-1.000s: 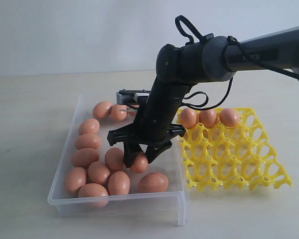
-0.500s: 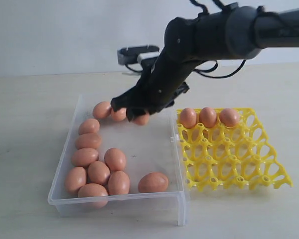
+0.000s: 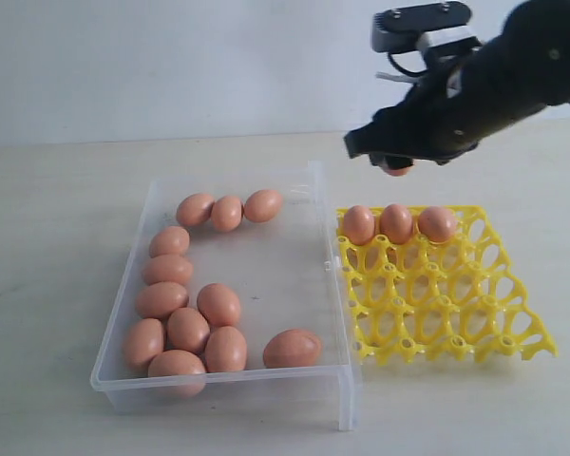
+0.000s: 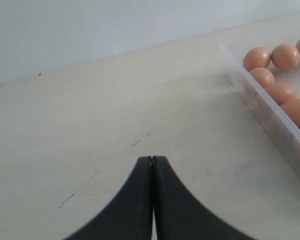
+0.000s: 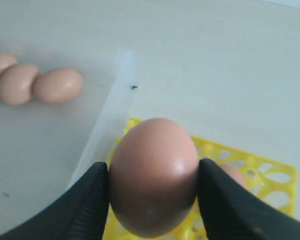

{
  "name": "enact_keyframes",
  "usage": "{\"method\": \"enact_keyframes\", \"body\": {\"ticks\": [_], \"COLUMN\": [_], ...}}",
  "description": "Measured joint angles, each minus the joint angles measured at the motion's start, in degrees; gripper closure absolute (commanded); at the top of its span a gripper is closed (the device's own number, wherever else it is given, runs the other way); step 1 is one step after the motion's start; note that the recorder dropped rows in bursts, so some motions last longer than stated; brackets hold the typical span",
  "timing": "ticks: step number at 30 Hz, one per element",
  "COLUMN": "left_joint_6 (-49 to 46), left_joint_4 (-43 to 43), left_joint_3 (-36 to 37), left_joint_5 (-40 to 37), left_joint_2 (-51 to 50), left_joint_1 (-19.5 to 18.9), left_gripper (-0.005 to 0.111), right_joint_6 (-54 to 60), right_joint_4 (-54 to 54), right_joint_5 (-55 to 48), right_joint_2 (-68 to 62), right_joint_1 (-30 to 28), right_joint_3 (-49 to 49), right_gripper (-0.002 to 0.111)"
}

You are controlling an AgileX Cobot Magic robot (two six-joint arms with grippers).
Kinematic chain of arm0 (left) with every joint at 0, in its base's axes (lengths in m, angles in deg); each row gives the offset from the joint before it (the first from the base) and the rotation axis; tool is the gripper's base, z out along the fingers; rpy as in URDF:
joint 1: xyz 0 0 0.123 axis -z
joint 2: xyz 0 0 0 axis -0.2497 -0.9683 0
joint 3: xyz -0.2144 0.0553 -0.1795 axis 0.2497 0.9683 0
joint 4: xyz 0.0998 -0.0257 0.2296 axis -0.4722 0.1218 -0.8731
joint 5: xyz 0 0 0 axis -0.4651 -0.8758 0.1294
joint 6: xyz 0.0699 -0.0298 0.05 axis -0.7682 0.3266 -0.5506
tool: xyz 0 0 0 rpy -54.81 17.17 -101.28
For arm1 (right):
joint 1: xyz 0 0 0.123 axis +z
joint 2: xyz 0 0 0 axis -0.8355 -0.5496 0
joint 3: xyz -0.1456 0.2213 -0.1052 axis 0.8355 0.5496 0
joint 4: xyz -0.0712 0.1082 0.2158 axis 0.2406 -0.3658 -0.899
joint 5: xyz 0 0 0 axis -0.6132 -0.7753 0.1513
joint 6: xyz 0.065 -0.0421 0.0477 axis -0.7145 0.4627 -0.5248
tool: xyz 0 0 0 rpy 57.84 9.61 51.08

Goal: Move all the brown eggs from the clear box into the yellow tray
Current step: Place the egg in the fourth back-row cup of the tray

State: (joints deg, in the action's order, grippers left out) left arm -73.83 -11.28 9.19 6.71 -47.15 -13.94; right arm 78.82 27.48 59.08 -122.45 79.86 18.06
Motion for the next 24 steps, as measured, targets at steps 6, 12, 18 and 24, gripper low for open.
{"method": "enact_keyframes", "body": {"ticks": [6,12,18,24], "left_joint_6": [0.00,0.00,0.00,0.00], "left_joint_4": [0.00,0.00,0.00,0.00], "left_joint_3": [0.00,0.00,0.00,0.00], "left_joint_5": [0.00,0.00,0.00,0.00], "left_joint_2": [0.00,0.00,0.00,0.00], "left_joint_1": [0.00,0.00,0.00,0.00], "left_gripper": [0.107,0.107,0.107,0.107], "right_joint_6": [2.75,2.85,2.63,2.63], "right_joint_4": [0.68,0.22,0.67,1.95], "right_joint_5": [10.19,26.99,46.95,57.47], "right_joint_2": [3.11,3.11,2.09,-4.30], "right_joint_1": [-5.49,-12.22,-17.11,-19.64], "right_joint_3": [9.15,16.90,25.80,28.98], "right_gripper": [0.108,0.108,0.108,0.108]}}
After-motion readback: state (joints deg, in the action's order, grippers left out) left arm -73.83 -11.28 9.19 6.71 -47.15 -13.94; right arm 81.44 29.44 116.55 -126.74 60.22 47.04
